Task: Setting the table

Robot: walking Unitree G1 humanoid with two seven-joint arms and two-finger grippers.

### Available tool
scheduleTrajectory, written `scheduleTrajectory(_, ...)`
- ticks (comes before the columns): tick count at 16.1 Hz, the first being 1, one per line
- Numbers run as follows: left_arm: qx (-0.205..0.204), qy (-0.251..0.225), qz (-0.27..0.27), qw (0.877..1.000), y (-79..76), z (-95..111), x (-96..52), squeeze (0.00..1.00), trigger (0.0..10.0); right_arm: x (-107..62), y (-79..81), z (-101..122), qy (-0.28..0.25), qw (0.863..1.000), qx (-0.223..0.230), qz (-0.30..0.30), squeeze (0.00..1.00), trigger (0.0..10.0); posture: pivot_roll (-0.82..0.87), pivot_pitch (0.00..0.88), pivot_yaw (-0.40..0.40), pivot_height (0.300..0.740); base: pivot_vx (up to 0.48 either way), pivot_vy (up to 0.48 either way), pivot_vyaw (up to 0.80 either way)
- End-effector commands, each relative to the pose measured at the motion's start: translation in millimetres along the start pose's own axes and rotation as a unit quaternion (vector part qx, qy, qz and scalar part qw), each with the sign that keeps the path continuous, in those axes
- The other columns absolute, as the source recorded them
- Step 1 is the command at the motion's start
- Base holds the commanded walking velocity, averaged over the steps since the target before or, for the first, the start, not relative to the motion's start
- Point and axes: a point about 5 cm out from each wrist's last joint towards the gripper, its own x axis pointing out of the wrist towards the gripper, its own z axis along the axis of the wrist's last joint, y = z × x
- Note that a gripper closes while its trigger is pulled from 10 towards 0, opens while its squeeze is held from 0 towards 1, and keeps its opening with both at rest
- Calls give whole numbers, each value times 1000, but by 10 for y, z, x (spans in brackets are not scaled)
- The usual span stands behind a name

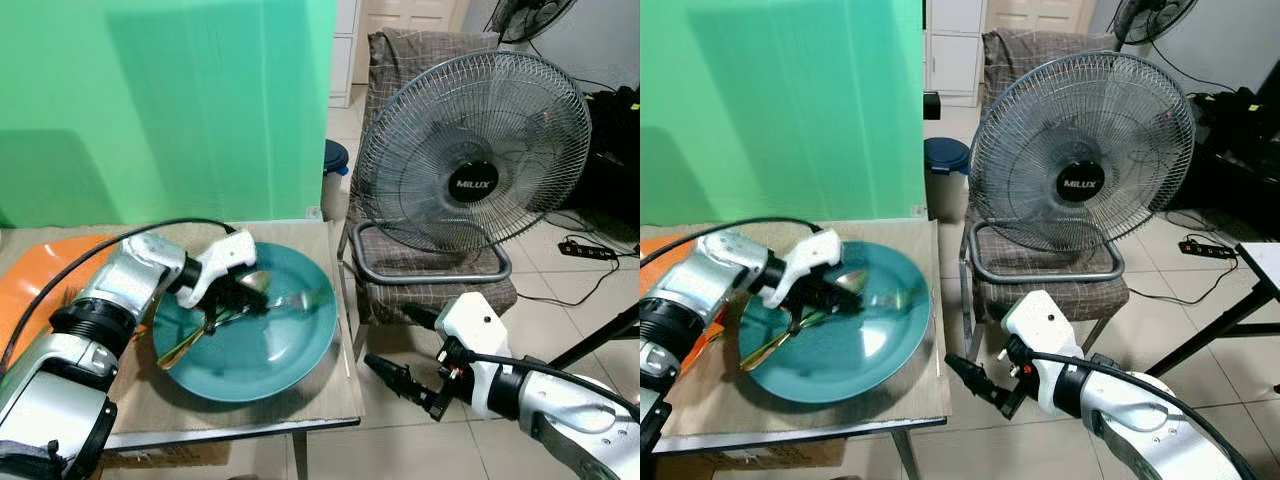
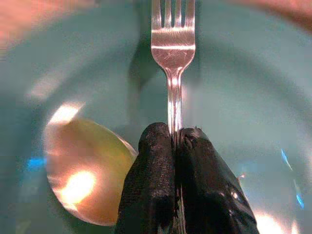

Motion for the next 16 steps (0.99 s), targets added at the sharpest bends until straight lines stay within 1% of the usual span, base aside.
scheduleTrajectory(1, 1, -30, 22, 999, 22, 71, -53, 0, 0, -9, -60, 21, -6, 1000, -6, -15, 0, 10000, -108, 0, -21, 740, 0, 0, 0)
scheduleTrajectory(2, -3, -54, 47, 997, 29, 68, -90, 0, 0, 0, -81, 34, -12, 1000, -8, -22, 0, 10000, -106, 0, -26, 740, 0, 0, 0)
scheduleTrajectory(4, -10, -88, 65, 994, 25, 74, -112, 0, 0, 13, -97, 51, -19, 999, -8, -28, 0, 10000, -103, 0, -33, 740, 0, 0, 0)
scheduleTrajectory(5, -22, -144, 85, 986, 25, 130, -146, 0, 0, 23, -115, 74, -31, 999, -4, -35, 0, 10000, -102, 0, -36, 740, 0, 0, 0)
scheduleTrajectory(6, -28, -181, 98, 978, 29, 185, -182, 0, 0, 25, -129, 88, -40, 998, 1, -42, 0, 10000, -102, 0, -36, 740, 0, 0, 0)
scheduleTrajectory(7, -31, -203, 106, 973, 30, 220, -209, 0, 0, 25, -138, 95, -46, 998, 3, -47, 0, 10000, -103, 0, -28, 740, 0, 0, 0)
scheduleTrajectory(8, -27, -254, 130, 958, 2, 338, -291, 0, 0, 16, -174, 112, -70, 995, 17, -71, 0, 10000, -108, 0, -16, 740, 0, 0, 0)
scheduleTrajectory(9, -20, -283, 151, 947, -43, 427, -352, 0, 0, 6, -195, 117, -89, 992, 30, -89, 0, 10000, -116, 0, -4, 740, 0, 0, 0)
scheduleTrajectory(10, -19, -301, 163, 939, -95, 479, -371, 0, 0, 5, -198, 112, -102, 989, 42, -101, 0, 10000, -117, 0, 0, 740, 0, 0, 0)
scheduleTrajectory(11, -20, -308, 166, 936, -121, 496, -375, 0, 0, 8, -196, 110, -109, 987, 47, -104, 0, 10000, -117, 0, 0, 740, 0, 0, 0)
scheduleTrajectory(12, -26, -319, 178, 931, -243, 522, -335, 0, 0, 18, -200, 95, -134, 980, 72, -132, 0, 10000, -130, 0, 28, 740, 0, 0, 0)
scheduleTrajectory(13, -29, -323, 181, 928, -289, 532, -314, 0, 0, 21, -207, 88, -144, 975, 82, -145, 0, 10000, -129, 0, 38, 740, 0, 0, 0)
scheduleTrajectory(14, -43, -338, 214, 916, -368, 563, -228, 0, 0, 53, -207, 76, -154, 970, 88, -165, 0, 10000, -134, 0, 44, 740, 0, 0, 0)
scheduleTrajectory(15, -67, -353, 246, 900, -394, 585, -184, 0, 0, 68, -216, 93, -166, 965, 101, -174, 0, 10000, -144, 0, 52, 740, 0, 0, 0)
scheduleTrajectory(16, -69, -360, 268, 891, -443, 612, -112, 0, 0, 62, -268, 138, -183, 959, 98, -191, 0, 10000, -160, 0, 70, 740, 0, 0, 0)
